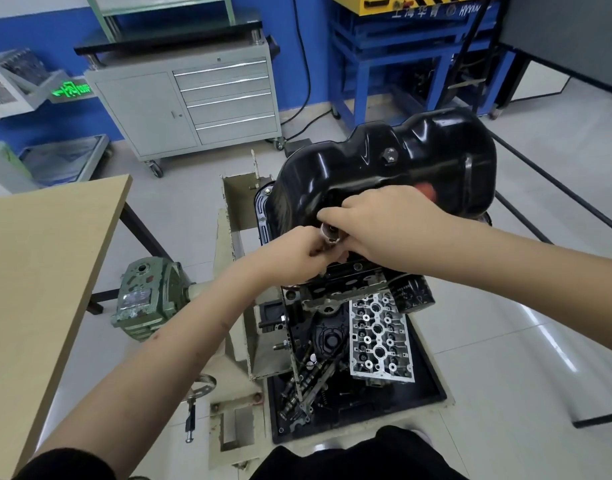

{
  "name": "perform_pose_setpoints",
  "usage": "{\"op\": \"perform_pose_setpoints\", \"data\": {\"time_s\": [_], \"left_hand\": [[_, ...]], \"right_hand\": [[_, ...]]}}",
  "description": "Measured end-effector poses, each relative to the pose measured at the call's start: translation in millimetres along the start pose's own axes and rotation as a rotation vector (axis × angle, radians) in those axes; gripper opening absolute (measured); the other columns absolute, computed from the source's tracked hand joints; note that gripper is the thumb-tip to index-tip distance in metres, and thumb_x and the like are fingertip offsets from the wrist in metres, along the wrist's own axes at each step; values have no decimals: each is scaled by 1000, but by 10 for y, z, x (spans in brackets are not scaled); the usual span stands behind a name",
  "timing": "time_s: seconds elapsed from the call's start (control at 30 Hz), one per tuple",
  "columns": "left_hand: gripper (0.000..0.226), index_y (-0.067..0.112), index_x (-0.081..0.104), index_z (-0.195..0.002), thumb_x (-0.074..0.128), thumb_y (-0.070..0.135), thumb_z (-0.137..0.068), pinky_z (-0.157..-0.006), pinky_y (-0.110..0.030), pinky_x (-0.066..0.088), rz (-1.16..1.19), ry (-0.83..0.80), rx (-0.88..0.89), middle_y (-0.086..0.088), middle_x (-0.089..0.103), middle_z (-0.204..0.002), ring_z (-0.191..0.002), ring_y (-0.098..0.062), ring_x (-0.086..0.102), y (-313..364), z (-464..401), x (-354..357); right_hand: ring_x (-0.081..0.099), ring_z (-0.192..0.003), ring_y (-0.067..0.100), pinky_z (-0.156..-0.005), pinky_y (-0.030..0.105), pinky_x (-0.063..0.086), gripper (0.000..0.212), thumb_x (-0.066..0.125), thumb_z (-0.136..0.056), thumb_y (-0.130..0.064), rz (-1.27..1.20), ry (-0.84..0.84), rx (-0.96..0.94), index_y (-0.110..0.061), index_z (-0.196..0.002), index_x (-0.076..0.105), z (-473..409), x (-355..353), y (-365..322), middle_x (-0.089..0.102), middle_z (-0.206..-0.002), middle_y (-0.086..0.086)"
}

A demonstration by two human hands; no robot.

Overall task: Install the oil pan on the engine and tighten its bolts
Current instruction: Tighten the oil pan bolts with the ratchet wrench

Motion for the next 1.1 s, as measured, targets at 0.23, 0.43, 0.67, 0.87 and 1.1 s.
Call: {"op": "perform_pose_setpoints", "data": {"time_s": [0.23,0.43,0.67,0.87,1.1], "left_hand": [[43,22,28,-53,44,6,-89,-44,-10,33,-114,159,-3,7,31,-46,-43,-6,27,29,0,44],[28,4,58,-91,39,24,-97,-63,-20,46,-162,-36,-2,-7,60,-75,-67,-20,55,30,-35,44],[30,11,42,-62,48,16,-92,-46,-18,26,-173,240,42,8,36,-48,-43,-5,32,39,9,80],[30,0,60,-79,46,23,-94,-49,-18,32,-142,102,0,1,47,-54,-48,-13,40,-6,-13,15],[48,25,26,-51,51,25,-92,-50,-27,24,-252,351,20,9,31,-43,-42,-6,30,36,29,39]], "right_hand": [[36,-56,11,-45,24,18,35,44,-90,-52,-81,17,113,-18,-79,44,-1,-67,8,33,-64,-6],[55,-92,17,-64,27,39,29,46,-93,-36,-48,-2,-70,-29,-120,49,34,-28,88,59,-95,-6],[47,-67,15,-49,25,28,35,45,-88,-53,-165,14,117,-19,-95,51,39,32,128,48,-71,-7],[57,-92,22,-68,31,37,32,43,-91,-48,-58,19,3,-23,-109,53,-17,-22,130,59,-95,-3],[37,-59,15,-48,27,22,38,45,-89,-52,-115,9,158,-16,-74,45,-41,-60,112,34,-66,-5]]}}
Point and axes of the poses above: each hand's wrist, its own z-axis away from the middle knuckle, its own x-axis out of the palm, y = z × x, the point moved 3 cm from there along -z, towards the middle knuckle
